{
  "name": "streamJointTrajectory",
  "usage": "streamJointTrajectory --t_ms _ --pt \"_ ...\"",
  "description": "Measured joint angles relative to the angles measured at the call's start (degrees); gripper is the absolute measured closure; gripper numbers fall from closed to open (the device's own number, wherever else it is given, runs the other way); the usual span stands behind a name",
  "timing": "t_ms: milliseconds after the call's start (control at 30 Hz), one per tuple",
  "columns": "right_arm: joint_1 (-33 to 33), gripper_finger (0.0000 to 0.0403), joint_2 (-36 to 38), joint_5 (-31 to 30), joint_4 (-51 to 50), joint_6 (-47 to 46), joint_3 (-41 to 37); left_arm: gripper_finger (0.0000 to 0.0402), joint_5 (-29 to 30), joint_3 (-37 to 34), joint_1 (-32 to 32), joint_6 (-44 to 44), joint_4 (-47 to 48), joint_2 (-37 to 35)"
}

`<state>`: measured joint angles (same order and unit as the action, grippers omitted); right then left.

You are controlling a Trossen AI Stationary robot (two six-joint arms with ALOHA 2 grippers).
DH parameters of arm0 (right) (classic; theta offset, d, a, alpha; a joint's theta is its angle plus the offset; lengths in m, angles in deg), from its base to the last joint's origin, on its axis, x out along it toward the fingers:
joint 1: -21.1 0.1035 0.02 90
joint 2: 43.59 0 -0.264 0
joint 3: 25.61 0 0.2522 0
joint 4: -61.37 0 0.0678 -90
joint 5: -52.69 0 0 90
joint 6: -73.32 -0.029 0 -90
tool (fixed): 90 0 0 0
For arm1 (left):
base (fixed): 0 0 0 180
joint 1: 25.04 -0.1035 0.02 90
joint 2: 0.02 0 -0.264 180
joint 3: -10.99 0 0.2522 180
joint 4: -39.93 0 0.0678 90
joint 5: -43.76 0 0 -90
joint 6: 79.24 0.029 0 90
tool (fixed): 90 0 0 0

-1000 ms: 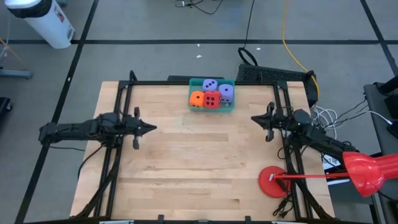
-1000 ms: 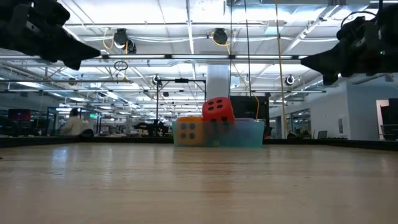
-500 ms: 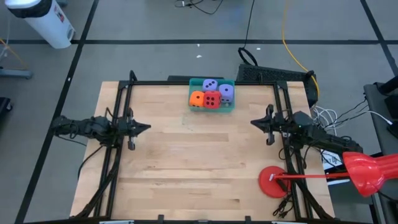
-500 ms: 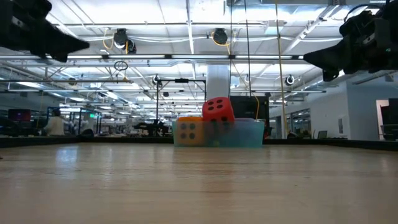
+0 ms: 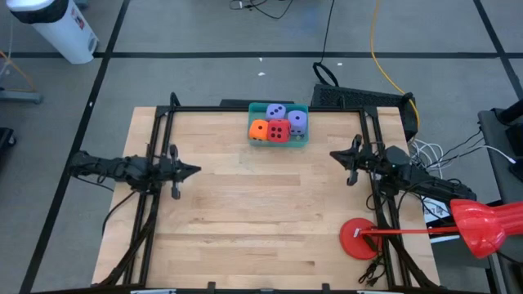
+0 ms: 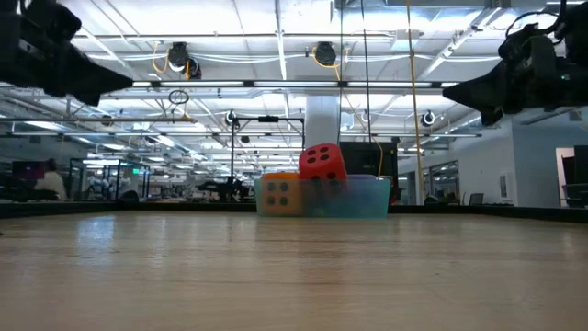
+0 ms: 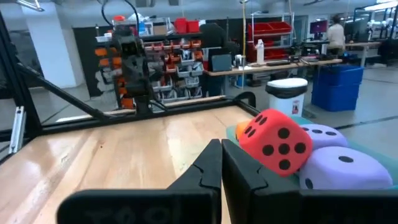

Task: Pick & Place Dice
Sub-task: Return to Home Position

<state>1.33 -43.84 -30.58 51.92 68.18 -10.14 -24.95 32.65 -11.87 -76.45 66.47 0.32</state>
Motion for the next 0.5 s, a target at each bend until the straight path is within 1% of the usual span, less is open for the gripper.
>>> streamJointTrajectory --t_ms 133,267,367,500 --pt "0.0 0.0403 -0.17 0.71 -0.34 -0.22 -0.65 0.0401 0.33 -3.2 -0.02 -2.38 -3.09 0.1" --pt "0.0 0.0403 -0.12 6.95 0.41 -0.81 -0.72 0.04 0.9 -4.17 -0.12 -3.29 -7.12 0.84" --pt "0.02 0.0403 -0.11 8.85 0.7 -1.88 -0.76 0.0395 2.83 -4.27 -0.11 -4.92 -7.56 0.84" --pt "0.01 0.0403 -0.13 11.65 1.13 -0.86 -0.82 0.0386 2.74 -4.27 -0.11 -7.99 -7.56 1.69"
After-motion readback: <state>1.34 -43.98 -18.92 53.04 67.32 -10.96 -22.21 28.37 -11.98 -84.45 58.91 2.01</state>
